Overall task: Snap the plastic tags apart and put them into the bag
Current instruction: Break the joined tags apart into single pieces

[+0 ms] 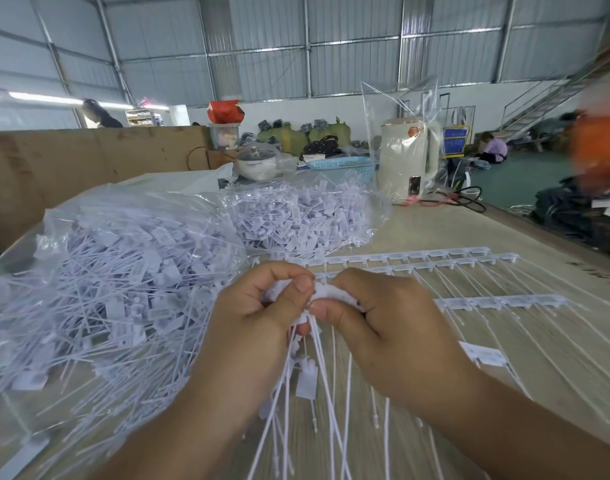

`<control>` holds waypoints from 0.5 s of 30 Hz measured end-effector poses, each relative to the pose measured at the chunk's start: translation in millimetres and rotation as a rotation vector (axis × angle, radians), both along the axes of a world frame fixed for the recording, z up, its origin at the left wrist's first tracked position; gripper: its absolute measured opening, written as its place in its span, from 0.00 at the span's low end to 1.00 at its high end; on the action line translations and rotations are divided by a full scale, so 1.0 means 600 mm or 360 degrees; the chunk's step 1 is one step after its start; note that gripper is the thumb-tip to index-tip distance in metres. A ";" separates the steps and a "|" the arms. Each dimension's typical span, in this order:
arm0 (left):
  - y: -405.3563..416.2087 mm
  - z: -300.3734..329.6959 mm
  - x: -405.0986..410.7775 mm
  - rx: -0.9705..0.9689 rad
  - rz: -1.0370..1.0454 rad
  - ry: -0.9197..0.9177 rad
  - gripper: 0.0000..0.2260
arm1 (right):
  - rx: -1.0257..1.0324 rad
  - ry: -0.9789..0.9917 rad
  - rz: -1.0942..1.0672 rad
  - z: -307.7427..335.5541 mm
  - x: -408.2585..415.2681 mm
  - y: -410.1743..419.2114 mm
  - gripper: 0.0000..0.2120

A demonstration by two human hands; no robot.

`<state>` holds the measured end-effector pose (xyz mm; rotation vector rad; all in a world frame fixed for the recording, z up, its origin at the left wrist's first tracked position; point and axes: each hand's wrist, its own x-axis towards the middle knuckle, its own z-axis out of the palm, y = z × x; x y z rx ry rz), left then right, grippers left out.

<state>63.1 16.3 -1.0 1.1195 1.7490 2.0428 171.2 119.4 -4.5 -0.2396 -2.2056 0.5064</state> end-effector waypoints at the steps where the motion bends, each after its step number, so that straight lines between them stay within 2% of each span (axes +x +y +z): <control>1: 0.001 -0.001 0.001 0.0021 0.0000 -0.0036 0.04 | -0.0013 0.0028 0.0002 -0.001 -0.002 -0.001 0.13; 3: 0.003 0.000 0.005 0.0065 -0.0020 -0.0147 0.03 | -0.0040 0.0067 0.0007 -0.004 -0.003 -0.003 0.11; 9: 0.006 -0.002 0.017 0.0110 -0.0149 -0.0598 0.05 | -0.0008 0.0251 -0.0053 -0.007 -0.008 -0.013 0.16; 13: 0.004 -0.003 0.009 0.0122 -0.0172 -0.0654 0.06 | -0.0059 0.0167 0.0109 -0.005 -0.005 -0.005 0.15; 15: 0.000 -0.001 -0.005 0.0111 -0.0073 -0.0552 0.05 | -0.0122 0.0155 0.0204 -0.003 0.000 0.001 0.14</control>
